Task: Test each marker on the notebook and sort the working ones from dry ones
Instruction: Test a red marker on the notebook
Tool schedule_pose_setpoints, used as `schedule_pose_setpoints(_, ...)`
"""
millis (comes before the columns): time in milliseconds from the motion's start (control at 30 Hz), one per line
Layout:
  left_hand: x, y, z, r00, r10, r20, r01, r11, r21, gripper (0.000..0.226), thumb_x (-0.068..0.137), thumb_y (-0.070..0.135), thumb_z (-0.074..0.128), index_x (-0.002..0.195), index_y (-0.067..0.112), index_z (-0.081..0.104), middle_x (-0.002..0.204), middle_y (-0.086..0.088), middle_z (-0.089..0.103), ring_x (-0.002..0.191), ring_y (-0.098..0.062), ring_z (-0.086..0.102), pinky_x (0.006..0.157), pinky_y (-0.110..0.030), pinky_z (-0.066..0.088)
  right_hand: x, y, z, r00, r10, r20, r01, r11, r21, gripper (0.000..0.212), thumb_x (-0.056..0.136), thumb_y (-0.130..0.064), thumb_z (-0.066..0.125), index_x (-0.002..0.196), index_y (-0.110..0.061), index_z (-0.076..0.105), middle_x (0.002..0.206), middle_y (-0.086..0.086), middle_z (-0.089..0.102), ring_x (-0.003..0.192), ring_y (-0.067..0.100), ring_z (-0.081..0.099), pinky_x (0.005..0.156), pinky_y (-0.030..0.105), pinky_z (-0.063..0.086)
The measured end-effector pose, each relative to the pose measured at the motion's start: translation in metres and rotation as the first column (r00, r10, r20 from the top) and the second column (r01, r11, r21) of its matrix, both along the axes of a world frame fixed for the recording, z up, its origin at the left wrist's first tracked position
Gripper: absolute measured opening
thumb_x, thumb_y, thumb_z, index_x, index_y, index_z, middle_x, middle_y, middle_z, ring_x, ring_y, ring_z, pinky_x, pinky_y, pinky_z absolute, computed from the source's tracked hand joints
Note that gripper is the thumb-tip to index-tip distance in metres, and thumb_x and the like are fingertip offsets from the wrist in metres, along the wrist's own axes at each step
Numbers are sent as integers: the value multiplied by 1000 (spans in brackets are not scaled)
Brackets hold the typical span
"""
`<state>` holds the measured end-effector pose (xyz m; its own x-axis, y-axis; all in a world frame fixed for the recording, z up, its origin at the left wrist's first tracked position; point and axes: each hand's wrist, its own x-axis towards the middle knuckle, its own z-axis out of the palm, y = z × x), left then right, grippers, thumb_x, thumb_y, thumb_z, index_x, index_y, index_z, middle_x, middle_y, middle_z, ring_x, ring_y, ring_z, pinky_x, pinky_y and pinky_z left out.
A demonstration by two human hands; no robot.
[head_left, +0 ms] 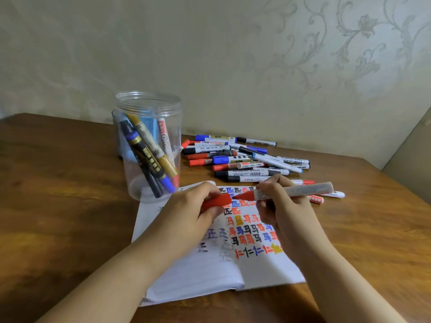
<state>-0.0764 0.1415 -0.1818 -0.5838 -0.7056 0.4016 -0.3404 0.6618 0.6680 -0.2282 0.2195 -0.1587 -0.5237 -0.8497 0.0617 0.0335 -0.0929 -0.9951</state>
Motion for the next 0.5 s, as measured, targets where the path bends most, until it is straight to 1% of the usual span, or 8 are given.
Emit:
schedule_pose_setpoints(67, -1, 0, -1, 1000, -6, 4, 6, 1000, -5, 22, 87, 27, 59, 108, 30, 56, 80, 28, 48, 78, 14, 51, 69, 4, 39, 0, 3, -5, 1000, -2, 5, 2, 1000, -28, 23, 92, -7, 52, 70, -11, 43, 48, -4, 46, 44, 6, 40, 42, 14, 34)
schedule_pose_setpoints(167, -3, 2, -3, 999, -44, 9, 44, 999, -22, 23, 84, 25, 62, 107, 28, 58, 83, 32, 47, 78, 22, 47, 72, 4, 37, -4, 7, -9, 1000, 0, 30, 2, 998, -67, 26, 91, -4, 51, 68, -10, 40, 48, -3, 45, 42, 6, 39, 41, 13, 35)
schedule_pose_setpoints(267, -4, 6, -3, 997, -72, 20, 73, 996, -53, 26, 84, 25, 63, 110, 27, 59, 91, 27, 49, 81, 20, 47, 75, 4, 36, -4, 9, -12, 1000, 30, 5, -30, 997, -68, 27, 91, -5, 51, 67, -10, 40, 48, -4, 44, 43, 5, 39, 42, 13, 36)
schedule_pose_setpoints(333, -4, 8, -3, 996, -90, 22, 91, 993, -70, 28, 84, 24, 63, 112, 26, 60, 90, 28, 47, 82, 21, 47, 76, 4, 35, -2, 9, -15, 998, 65, -27, -67, 995, -70, 27, 91, -5, 52, 67, -10, 40, 46, -5, 42, 42, 5, 37, 43, 14, 34)
schedule_pose_setpoints(433, -4, 11, -1, 991, -130, 14, 131, 988, -84, 27, 82, 23, 65, 109, 22, 64, 85, 31, 48, 88, 20, 48, 76, 2, 35, 0, 9, -21, 988, 108, -109, -115, 992, -60, 27, 88, -9, 59, 66, -12, 43, 46, -6, 39, 42, 8, 31, 44, 21, 28)
schedule_pose_setpoints(500, -4, 13, 0, 991, -131, 7, 131, 987, -91, 26, 82, 22, 65, 107, 20, 65, 83, 32, 48, 92, 17, 48, 76, 1, 36, 0, 10, -21, 986, 120, -115, -127, 990, -61, 28, 85, -14, 64, 63, -14, 45, 45, -7, 36, 41, 9, 26, 44, 24, 25)
